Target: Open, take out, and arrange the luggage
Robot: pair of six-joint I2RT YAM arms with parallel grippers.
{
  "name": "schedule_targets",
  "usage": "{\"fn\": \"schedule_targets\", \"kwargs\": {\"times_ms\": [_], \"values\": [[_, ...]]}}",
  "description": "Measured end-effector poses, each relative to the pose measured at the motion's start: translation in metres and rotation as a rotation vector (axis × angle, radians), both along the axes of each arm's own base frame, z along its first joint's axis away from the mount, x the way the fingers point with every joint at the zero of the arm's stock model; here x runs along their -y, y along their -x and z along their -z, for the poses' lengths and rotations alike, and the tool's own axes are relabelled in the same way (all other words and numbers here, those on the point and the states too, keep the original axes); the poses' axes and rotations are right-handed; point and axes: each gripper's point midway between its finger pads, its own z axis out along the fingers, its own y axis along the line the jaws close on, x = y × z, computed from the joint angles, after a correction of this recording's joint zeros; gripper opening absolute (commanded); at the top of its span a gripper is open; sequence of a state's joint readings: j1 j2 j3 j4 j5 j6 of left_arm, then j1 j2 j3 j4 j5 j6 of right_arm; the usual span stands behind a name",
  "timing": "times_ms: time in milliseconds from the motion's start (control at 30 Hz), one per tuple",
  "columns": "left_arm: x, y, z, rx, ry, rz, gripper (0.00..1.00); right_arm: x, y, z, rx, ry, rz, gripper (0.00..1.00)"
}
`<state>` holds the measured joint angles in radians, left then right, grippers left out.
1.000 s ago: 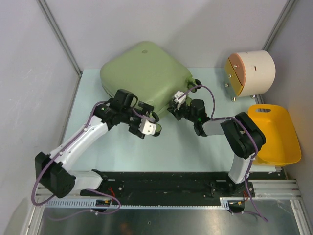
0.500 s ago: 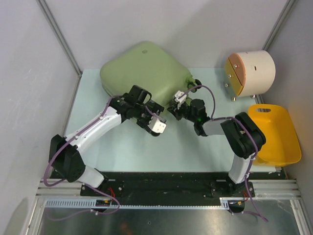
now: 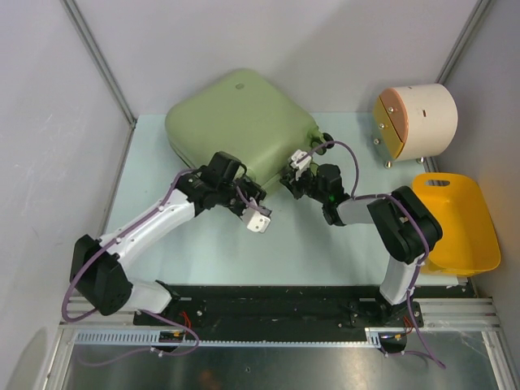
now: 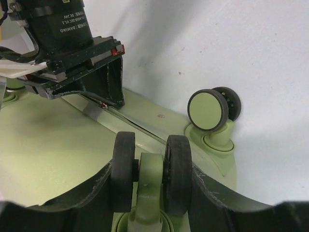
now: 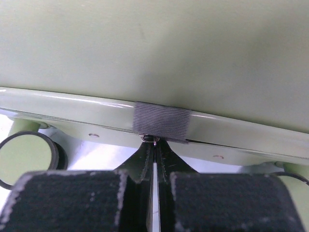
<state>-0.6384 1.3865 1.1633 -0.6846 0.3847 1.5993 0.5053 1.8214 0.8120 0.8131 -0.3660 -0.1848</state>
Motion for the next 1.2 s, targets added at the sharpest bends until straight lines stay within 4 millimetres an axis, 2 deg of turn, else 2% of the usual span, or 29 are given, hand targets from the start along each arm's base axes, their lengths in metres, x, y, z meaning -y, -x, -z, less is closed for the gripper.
{"fn": "schedule_targets", "kwargs": {"times_ms": [300,567,933,1067,1200], "values": [[-0.014,0.005,-0.001,0.066,0.004,-0.007,0.0,0.031,-0.016,-0.004,0.014,0.05,0.076,0.0],[-0.037,0.014,-0.001,0.076,-0.005,0.002,0.0,0.077,-0.036,-0.003,0.059,0.12,0.119,0.0],[-0.045,0.015,-0.001,0.1,0.029,0.063,0.0,0.08,-0.037,-0.002,0.177,0.139,-0.04,0.0],[-0.05,0.015,0.001,0.08,0.021,0.058,0.0,0.099,-0.046,-0.005,0.179,0.124,-0.001,0.0],[-0.05,0.015,0.001,0.039,0.018,0.058,0.0,0.107,-0.052,-0.01,0.214,0.122,0.049,0.0]]}}
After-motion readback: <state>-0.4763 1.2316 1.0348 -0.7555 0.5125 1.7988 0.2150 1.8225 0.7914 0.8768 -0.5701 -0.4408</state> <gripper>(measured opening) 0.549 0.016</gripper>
